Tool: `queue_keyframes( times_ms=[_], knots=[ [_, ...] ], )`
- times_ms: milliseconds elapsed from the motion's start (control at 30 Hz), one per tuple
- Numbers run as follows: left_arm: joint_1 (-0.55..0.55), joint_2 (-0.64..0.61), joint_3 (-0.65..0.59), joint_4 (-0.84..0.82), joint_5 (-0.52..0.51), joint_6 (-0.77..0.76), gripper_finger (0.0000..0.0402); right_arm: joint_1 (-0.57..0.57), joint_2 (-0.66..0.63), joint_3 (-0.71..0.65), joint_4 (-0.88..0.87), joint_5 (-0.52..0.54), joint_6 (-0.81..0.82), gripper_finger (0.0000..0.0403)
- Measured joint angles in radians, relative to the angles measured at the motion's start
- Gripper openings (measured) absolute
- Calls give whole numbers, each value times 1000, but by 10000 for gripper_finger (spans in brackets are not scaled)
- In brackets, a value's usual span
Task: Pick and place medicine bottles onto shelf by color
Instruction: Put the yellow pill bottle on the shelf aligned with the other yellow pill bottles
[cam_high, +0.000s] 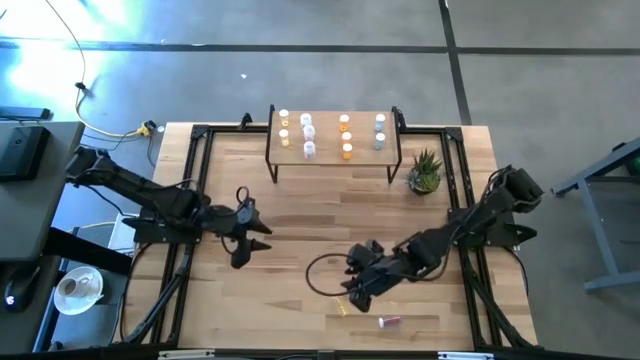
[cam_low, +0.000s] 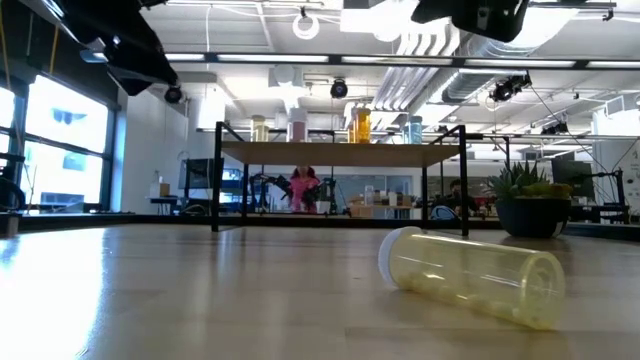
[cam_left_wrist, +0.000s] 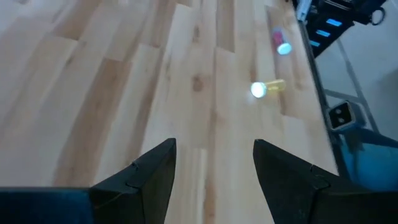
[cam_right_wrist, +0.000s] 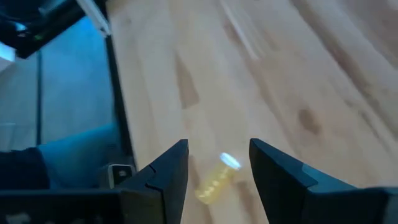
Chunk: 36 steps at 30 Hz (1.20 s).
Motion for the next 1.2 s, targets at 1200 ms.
queue_keyframes(
  times_ms=[1200],
  knots=[
    [-120,0,0,4,-10,-92,204,108,393,418,-376,-44,330,160]
  ],
)
